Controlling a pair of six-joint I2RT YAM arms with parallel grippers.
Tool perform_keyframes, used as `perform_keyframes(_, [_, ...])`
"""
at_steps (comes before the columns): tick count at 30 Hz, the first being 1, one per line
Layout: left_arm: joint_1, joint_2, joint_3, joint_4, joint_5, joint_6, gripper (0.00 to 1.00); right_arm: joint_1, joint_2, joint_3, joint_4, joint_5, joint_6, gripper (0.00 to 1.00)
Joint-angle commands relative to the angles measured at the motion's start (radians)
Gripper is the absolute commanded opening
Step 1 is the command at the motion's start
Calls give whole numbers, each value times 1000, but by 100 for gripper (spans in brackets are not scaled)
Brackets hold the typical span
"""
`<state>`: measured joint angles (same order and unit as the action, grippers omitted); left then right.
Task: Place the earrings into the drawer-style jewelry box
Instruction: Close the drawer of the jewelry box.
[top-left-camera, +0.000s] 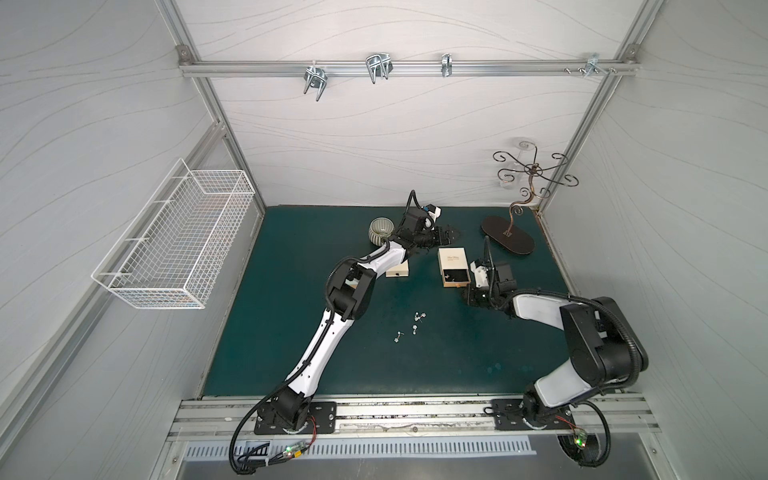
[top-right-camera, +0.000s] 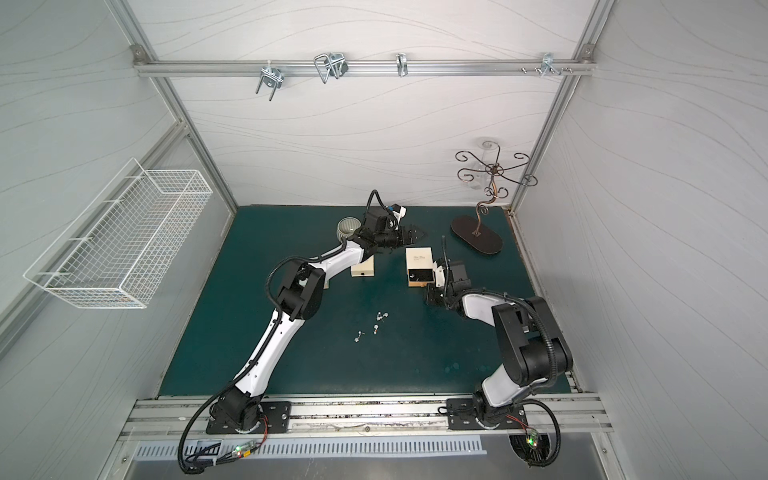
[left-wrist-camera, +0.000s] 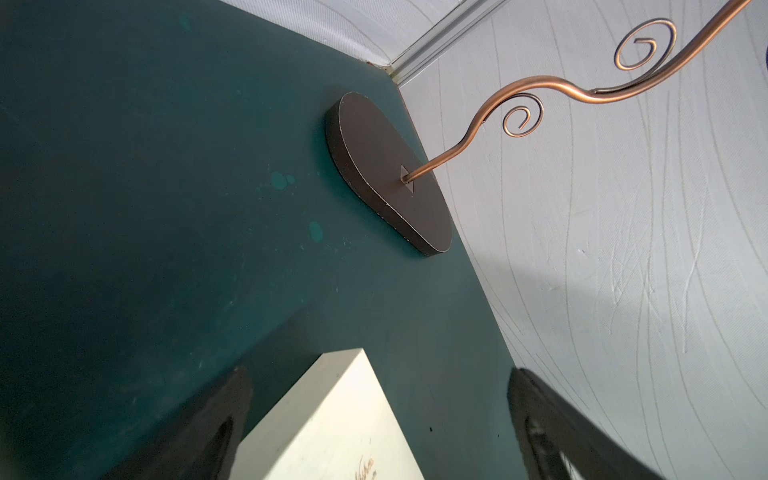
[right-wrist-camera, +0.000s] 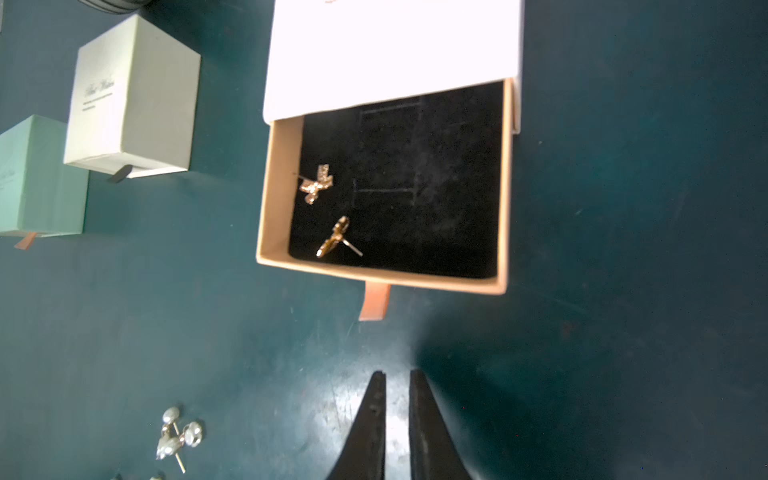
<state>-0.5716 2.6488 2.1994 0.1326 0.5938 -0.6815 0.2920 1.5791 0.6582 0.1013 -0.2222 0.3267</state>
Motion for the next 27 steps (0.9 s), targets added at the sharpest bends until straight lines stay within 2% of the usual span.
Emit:
perform_keyframes(1, [-8,26,46,46,19,-24,99,1,27,30,30,-8,24,14])
perform_keyframes(27, [-17,37,49,35,46,-5,99,2,121,105,64,-13,44,14])
